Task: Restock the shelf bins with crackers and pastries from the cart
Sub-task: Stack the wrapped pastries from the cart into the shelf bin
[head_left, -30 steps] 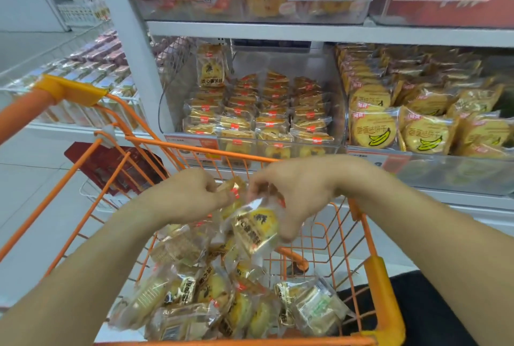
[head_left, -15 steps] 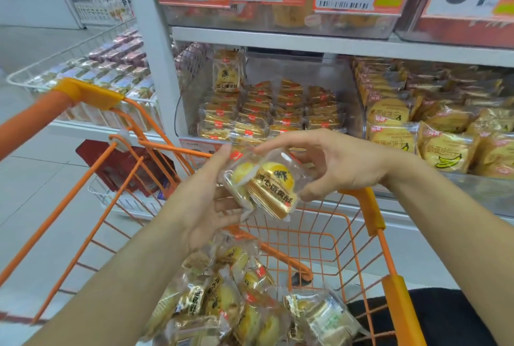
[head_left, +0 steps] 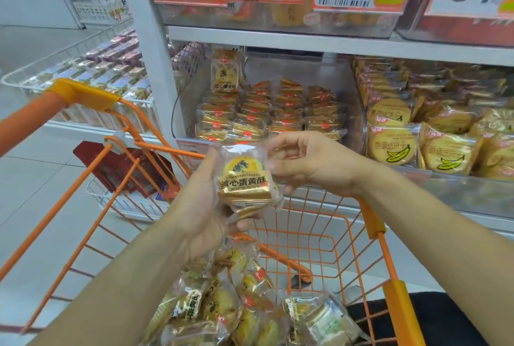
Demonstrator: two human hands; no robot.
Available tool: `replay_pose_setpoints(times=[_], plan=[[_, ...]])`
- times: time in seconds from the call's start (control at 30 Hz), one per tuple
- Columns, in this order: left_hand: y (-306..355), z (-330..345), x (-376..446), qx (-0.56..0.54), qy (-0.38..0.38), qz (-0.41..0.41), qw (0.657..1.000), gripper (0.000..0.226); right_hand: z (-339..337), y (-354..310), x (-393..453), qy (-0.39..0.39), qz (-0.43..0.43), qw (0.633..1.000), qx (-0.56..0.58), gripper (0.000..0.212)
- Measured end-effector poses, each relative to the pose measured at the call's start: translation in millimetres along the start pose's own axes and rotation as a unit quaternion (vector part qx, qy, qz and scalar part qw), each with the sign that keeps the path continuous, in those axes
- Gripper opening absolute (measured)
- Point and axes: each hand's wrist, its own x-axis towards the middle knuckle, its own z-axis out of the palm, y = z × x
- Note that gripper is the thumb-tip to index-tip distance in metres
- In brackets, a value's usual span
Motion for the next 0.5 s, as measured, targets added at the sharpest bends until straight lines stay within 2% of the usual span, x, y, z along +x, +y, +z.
replay_pose_setpoints(times=[0.07,0.2,0.3,0.33,0.4,0.47,0.5], plan=[[-2.7,-1.5,1.8,-0.009,0.006,0.019,1.0,0.074,11.7,-1.6,1.6,0.04,0.003,0.999,-0.03,0.023],[-2.7,-4.8,1.7,-0.012,-0.011,0.046,0.999,0.085,34.9,-15.0,-3.0,0.097,0.02,0.994,-0.05,0.046],[-0.1,1.6,6.0,0.049,-0.014,0.078,0.996,0.062,44.4,-14.7,-3.9,0.107,-0.012,0.976,-0.19,0.043],[-1.5,2.8,7.8,0.041,-0.005,0.074,0.996,0.053,46.9,-12.8,-3.6,0.12,-0.021,0.969,-0.214,0.042],[1.8,2.5,29.6,0.025,0.042,0.057,0.997,0.051,50.2,-8.8,-1.9,0.153,-0.018,0.968,-0.198,0.051],[4.8,-3.2,40.9,0.124,0.082,0.068,0.987,0.051,52.6,-5.8,0.5,0.171,-0.005,0.973,-0.154,0.069],[3.4,-8.7,44.0,0.179,0.1,0.098,0.974,0.052,54.1,-5.5,1.9,0.17,0.0,0.975,-0.141,0.076]])
